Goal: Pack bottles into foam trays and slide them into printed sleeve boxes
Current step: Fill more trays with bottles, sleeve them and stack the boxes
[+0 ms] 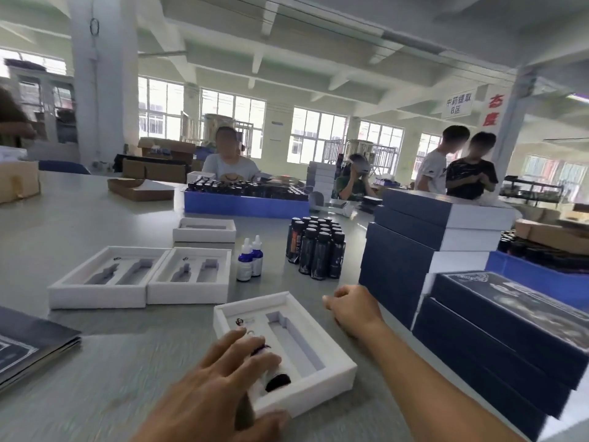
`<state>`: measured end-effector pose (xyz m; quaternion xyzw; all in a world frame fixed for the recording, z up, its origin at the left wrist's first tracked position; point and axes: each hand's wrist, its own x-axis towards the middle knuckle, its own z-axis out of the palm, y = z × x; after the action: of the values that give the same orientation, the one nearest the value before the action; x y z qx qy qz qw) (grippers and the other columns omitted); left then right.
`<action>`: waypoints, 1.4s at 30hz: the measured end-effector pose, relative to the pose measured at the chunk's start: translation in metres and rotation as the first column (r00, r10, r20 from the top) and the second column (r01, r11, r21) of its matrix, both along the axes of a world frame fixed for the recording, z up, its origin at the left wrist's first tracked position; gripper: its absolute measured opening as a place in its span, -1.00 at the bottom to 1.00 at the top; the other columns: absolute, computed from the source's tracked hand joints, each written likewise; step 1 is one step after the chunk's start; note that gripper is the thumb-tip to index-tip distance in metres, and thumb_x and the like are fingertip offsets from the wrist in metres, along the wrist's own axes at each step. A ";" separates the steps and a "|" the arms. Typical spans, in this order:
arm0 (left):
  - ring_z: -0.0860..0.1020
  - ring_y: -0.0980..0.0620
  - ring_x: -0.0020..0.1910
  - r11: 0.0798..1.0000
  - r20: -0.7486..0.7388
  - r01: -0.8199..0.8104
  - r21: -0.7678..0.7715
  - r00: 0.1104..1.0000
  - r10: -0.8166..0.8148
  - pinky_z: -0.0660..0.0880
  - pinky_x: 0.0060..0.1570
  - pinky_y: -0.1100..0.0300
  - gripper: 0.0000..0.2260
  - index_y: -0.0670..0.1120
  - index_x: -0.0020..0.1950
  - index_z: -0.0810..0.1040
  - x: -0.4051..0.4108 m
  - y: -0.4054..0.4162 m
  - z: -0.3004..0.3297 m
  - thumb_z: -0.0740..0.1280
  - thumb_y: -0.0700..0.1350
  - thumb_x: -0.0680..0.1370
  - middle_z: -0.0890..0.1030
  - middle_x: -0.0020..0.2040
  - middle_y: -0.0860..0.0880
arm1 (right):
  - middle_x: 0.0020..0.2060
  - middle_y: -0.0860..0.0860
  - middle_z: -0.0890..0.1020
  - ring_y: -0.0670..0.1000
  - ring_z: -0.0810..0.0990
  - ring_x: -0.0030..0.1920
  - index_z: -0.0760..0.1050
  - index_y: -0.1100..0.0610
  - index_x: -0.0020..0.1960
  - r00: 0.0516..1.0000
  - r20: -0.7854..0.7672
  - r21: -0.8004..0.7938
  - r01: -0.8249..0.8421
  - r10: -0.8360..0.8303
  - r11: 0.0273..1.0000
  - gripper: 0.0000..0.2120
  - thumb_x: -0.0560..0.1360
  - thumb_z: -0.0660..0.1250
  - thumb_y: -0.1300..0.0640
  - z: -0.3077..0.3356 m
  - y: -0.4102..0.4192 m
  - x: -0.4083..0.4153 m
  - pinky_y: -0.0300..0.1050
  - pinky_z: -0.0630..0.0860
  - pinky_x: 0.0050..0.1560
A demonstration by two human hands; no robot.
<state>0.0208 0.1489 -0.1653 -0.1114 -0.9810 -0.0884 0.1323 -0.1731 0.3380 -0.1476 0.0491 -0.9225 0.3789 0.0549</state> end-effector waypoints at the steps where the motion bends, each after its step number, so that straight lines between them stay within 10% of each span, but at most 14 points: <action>1: -0.06 0.27 0.50 0.995 -0.076 0.008 -0.097 0.997 -0.016 0.29 0.38 0.09 -0.34 0.38 0.41 0.16 -0.003 -0.001 -0.001 -0.09 0.58 0.36 -0.02 0.45 0.43 | 0.05 0.08 0.68 0.07 0.63 0.02 0.60 0.16 0.16 1.000 -0.007 0.005 0.017 -0.017 1.000 -0.66 0.50 0.40 -0.05 -0.002 -0.005 -0.013 -0.11 0.53 0.01; 4: 0.58 0.05 0.21 0.994 -0.293 0.079 -0.078 0.951 -0.098 0.51 0.08 0.28 -0.57 0.25 0.18 0.49 -0.010 -0.003 -0.008 -0.05 0.36 0.56 0.60 0.18 0.18 | 0.13 0.09 0.65 0.09 0.59 0.03 0.55 0.16 0.22 0.995 -0.051 0.002 0.082 -0.082 0.997 -0.58 0.49 0.39 -0.09 -0.005 -0.020 -0.050 -0.10 0.49 0.00; 8: 0.55 0.10 0.13 0.990 -0.554 0.114 -0.086 0.820 -0.143 0.17 0.34 0.29 -0.49 0.15 -0.14 0.71 -0.026 -0.003 -0.019 -0.03 0.17 0.66 0.68 -0.02 0.12 | 0.15 0.12 0.63 0.16 0.58 0.14 0.52 0.18 0.23 0.991 -0.061 0.000 0.119 -0.118 0.993 -0.52 0.48 0.41 -0.14 0.001 -0.036 -0.093 -0.08 0.45 -0.02; 15: 0.48 0.19 0.03 0.994 -0.744 0.109 0.015 0.665 -0.062 0.40 0.19 0.22 -0.64 0.18 -0.13 0.52 -0.048 0.009 -0.029 -0.04 0.00 0.67 0.69 -0.16 0.13 | -0.10 0.09 0.61 0.15 0.50 -0.17 0.41 0.09 -0.14 0.959 -0.107 0.113 0.274 -0.262 0.955 -0.59 0.44 0.43 -0.24 -0.006 -0.055 -0.123 -0.08 0.39 -0.23; 24: 0.62 0.10 0.08 0.991 -0.406 0.127 -0.051 0.904 -0.136 0.48 0.17 0.20 -0.63 0.25 0.06 0.56 -0.031 -0.007 -0.019 -0.05 0.18 0.66 0.67 0.04 0.13 | -0.16 0.05 0.60 0.11 0.54 -0.16 0.52 0.09 -0.10 0.977 -0.094 0.095 0.198 -0.189 0.976 -0.71 0.42 0.43 -0.13 -0.007 -0.042 -0.099 -0.12 0.42 -0.23; 29: 0.55 0.11 0.22 0.999 -0.076 -0.006 -0.036 0.997 0.004 0.62 -0.24 0.25 -0.49 0.26 0.24 0.39 -0.011 -0.009 -0.004 -0.16 0.43 0.53 0.57 0.24 0.22 | -0.29 -0.01 0.62 0.03 0.57 -0.25 0.54 0.08 -0.22 0.990 -0.092 0.045 0.113 -0.109 0.993 -0.73 0.37 0.48 -0.11 -0.003 -0.021 -0.053 -0.13 0.40 -0.32; 34: -0.24 0.34 0.46 0.996 0.012 -0.020 0.081 1.000 0.019 0.28 0.43 -0.01 -0.24 0.36 0.45 0.01 -0.006 -0.004 -0.009 -0.15 0.62 0.30 -0.03 0.51 0.39 | -0.41 0.00 0.64 0.02 0.62 -0.34 0.55 0.12 -0.35 0.988 -0.151 -0.001 0.041 -0.041 0.999 -0.68 0.39 0.47 -0.10 0.015 -0.006 -0.001 -0.10 0.49 -0.33; 38: -0.13 0.23 0.52 0.990 -0.008 -0.025 0.136 1.000 0.026 0.16 0.46 0.02 -0.26 0.32 0.47 0.06 -0.001 -0.002 -0.012 -0.09 0.60 0.35 0.07 0.53 0.30 | -0.37 -0.09 0.63 -0.04 0.62 -0.32 0.52 0.05 -0.27 0.955 -0.295 0.007 -0.024 0.024 1.000 -0.65 0.36 0.46 -0.22 0.035 -0.006 0.049 -0.11 0.52 -0.32; 42: -0.06 0.13 0.54 0.994 -0.021 -0.049 0.093 0.998 0.051 0.15 0.43 -0.03 -0.26 0.31 0.47 0.08 0.002 0.000 -0.016 -0.10 0.60 0.37 0.11 0.55 0.21 | -0.13 -0.07 0.68 -0.02 0.64 -0.15 0.42 -0.10 0.26 0.945 -0.277 0.317 -0.084 0.177 0.945 -0.43 0.35 0.39 -0.34 0.028 -0.014 0.093 -0.04 0.61 -0.13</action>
<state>0.0225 0.1492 -0.1814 -0.0817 -0.9767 -0.1290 0.1507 -0.0800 0.3240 -0.1199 0.1757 -0.9448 0.2247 0.1613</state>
